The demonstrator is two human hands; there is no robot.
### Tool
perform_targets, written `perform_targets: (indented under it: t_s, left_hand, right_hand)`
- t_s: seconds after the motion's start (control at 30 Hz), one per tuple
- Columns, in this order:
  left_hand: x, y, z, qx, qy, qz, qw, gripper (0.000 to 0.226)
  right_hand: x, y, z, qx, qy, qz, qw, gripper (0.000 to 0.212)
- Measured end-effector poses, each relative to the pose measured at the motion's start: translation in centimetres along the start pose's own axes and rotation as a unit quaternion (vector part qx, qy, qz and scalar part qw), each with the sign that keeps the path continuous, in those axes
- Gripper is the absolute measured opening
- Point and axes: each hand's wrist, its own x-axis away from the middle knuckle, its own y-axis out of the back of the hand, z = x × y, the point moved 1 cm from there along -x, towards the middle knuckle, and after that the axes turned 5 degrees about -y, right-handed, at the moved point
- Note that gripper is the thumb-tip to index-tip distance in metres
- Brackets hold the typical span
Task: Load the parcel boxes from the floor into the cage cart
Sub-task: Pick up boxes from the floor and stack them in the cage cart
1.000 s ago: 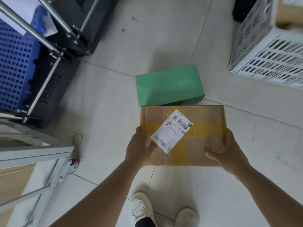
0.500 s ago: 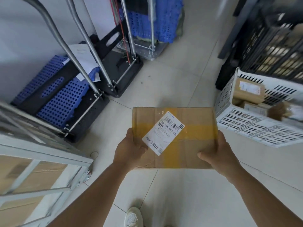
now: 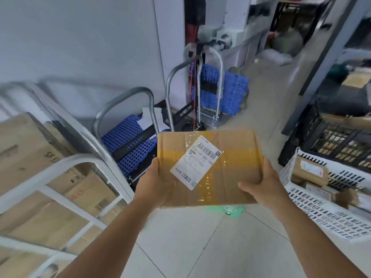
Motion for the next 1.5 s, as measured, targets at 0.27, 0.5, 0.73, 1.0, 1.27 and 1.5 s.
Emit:
perform_targets:
  t_s: [0.27,0.5,0.73,1.0,1.27,1.5]
  left_hand:
    - [10.1,11.8,0.5,0.005,-0.037,-0.072,0.997,0.068]
    - [18.4,20.2,0.8,0.017,-0.071,-0.151,0.986,0.048]
    - [24.4,26.6,1.2,0.044,-0.056,-0.224,0.972,0.047]
    - [30.2,31.1,2.1,0.051,-0.006,-0.31,0.949,0.047]
    - [36.7,35.4,6.1,0.064,0.049,-0.392,0.917,0.054]
    - [43.0,40.8,12.2,0.015,0.11,-0.459,0.881,0.061]
  right_hand:
    - [11.4,-0.1,8.2,0.0,0.069,-0.018,0.997,0.098]
    - [20.3,0.4,13.9,-0.024,0.136,-0.018,0.99,0.111]
    - [26.1,0.0,19.8,-0.021,0.213,0.023,0.977,0.098]
    - [29.7,-2.0,24.7,-0.019,0.289,0.088,0.953,0.083]
    - [34.8,-7.0,29.5,0.016,0.376,0.142,0.915,0.082]
    - [41.9,-14.9,33.6,0.027,0.421,0.21,0.882,0.097]
